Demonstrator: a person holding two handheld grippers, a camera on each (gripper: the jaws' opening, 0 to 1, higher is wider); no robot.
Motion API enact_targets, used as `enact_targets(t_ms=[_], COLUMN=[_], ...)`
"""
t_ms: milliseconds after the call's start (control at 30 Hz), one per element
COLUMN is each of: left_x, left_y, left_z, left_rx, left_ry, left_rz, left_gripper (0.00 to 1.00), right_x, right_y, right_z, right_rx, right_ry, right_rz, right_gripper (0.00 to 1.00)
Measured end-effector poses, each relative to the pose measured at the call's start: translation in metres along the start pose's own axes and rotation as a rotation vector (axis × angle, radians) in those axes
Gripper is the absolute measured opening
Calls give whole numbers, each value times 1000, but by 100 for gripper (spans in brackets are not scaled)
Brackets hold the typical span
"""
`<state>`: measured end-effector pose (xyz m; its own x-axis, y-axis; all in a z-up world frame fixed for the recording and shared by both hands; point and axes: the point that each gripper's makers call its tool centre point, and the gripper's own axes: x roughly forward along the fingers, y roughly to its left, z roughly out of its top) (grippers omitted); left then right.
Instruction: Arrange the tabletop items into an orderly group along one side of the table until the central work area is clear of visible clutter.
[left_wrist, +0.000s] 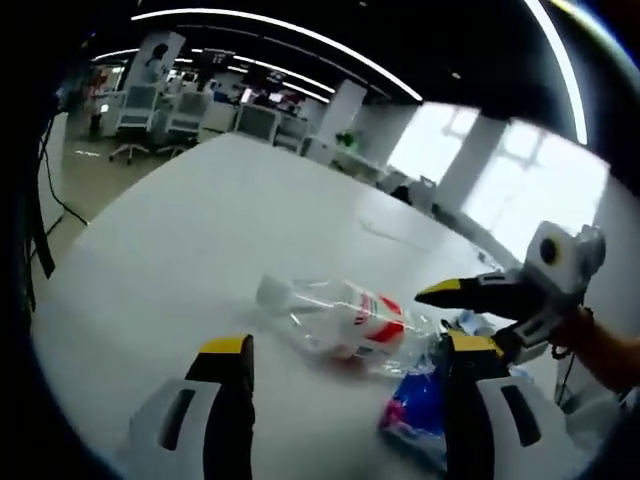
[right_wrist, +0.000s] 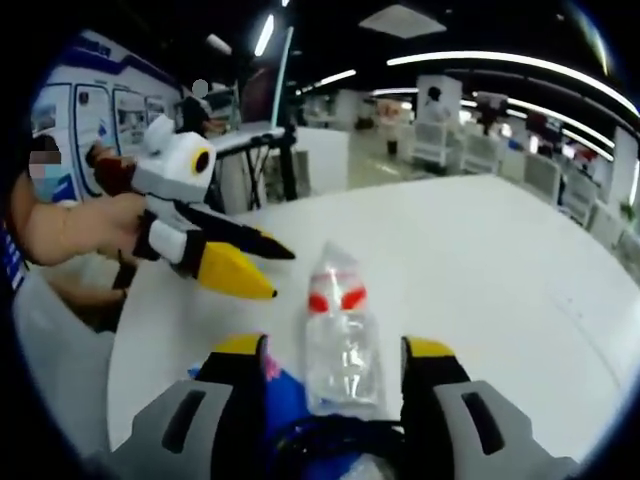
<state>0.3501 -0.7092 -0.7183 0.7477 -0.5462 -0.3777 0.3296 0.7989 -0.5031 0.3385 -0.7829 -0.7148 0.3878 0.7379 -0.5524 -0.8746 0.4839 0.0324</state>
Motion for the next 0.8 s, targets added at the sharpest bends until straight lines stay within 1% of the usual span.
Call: enact_targets(t_ms=[167, 233, 367, 433, 467, 500, 567, 667, 767, 800], left_x=[7, 10, 15, 19, 22, 24, 27, 33, 38, 38], left_y=[6, 7, 8, 10, 11, 11, 11, 17, 23, 24], left_z=[2, 1, 2, 5, 9, 10, 14, 18, 18, 19], left_rx=[-68, -96, -105, -144, -175, -198, -220, -268, -310, -316], left_ry=[-20, -14, -18, -29, -50, -52, -66, -79, -80, -87], left_rz=[-11, -16, -19, -18, -18, -23, -34, -26, -19, -24], left_gripper=[71, 69, 68, 67, 66, 65, 62, 61, 60, 58], right_x=[10, 14, 20, 21, 23, 23, 24, 25, 25, 26], right_y=[-1, 0, -1, -1, -2, -3, -4, -5, -7, -7], right_z=[3, 3, 0, -1, -2, -2, -2, -2, -3, -3], right_rx=[-2, -1, 2, 3, 8, 15, 16, 13, 13, 13], right_ry=[-20, -21, -12, -8, -8, -7, -10, -10, -10, -10], right_rz=[-2, 3, 4, 3, 4, -1, -5, -14, -15, -15], right_gripper=[46, 46, 45, 45, 44, 44, 43, 41, 40, 40])
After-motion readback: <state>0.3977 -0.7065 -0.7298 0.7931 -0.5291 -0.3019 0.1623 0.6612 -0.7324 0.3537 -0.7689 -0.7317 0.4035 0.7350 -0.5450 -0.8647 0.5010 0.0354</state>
